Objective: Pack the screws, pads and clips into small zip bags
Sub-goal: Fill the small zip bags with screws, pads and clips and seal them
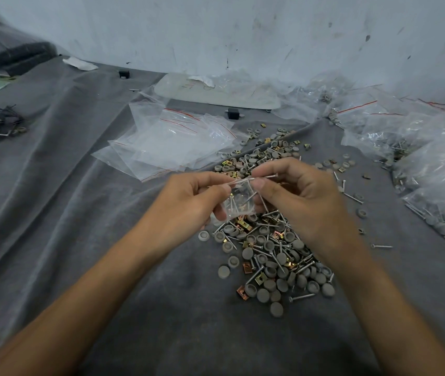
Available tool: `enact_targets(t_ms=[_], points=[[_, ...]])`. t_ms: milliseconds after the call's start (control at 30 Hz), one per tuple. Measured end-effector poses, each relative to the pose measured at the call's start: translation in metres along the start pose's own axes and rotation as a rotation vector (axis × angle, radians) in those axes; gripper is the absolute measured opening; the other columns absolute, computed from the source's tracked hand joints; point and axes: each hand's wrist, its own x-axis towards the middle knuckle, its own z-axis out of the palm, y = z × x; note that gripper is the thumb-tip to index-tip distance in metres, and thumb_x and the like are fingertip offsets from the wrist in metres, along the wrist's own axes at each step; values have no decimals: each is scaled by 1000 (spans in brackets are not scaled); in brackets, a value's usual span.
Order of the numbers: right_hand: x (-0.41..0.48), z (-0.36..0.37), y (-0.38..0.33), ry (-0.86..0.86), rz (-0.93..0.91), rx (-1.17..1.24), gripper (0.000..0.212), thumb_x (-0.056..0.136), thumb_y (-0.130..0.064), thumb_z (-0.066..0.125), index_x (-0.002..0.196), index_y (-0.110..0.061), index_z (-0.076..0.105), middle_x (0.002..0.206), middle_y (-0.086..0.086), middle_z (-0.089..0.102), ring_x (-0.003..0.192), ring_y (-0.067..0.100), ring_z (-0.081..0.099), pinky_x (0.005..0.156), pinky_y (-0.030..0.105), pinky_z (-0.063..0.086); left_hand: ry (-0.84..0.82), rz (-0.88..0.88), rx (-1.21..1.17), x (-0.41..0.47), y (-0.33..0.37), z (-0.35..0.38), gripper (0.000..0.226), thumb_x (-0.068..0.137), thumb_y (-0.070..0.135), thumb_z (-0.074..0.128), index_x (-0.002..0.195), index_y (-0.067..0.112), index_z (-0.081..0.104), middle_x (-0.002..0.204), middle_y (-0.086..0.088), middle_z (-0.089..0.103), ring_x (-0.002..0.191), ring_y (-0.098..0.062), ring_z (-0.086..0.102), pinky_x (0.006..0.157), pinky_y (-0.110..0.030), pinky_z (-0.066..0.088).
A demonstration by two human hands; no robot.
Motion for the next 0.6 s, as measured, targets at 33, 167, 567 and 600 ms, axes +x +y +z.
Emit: enact_targets(t_ms=[33, 167, 567, 600], points=[[0, 3, 0, -4, 5, -5, 11, 92, -7, 72, 98, -15, 73, 82, 7, 74, 69, 20, 73, 64, 32, 63, -1, -1, 2, -1, 0, 0, 19, 100, 17, 58, 101, 24, 76, 59, -2, 67, 48, -7, 50, 47, -17, 42], [-1, 8, -3, -16, 38, 8, 13, 94, -5, 70, 96, -17, 73, 83, 8, 73, 69, 19, 73, 62, 26, 60, -4, -4, 10, -2, 2, 0, 19, 100, 19, 58, 102, 25, 76, 61, -2, 68, 50, -10, 50, 47, -19, 42], [0, 7, -5, -37, 47, -34, 11, 92, -8, 73, 97, -17, 75, 78, 4, 74, 61, 17, 71, 48, 27, 56, -9, -4, 0, -2, 3, -2, 20, 100, 20, 58, 102, 27, 76, 63, -2, 69, 49, -9, 50, 47, -18, 42], [0, 7, -5, -43, 58, -25, 11, 91, -7, 73, 96, -17, 76, 78, 5, 75, 62, 17, 71, 48, 27, 55, -9, -4, 0, -2, 3, -1, 20, 100, 19, 58, 102, 27, 76, 63, -2, 68, 49, -9, 50, 47, -18, 42]])
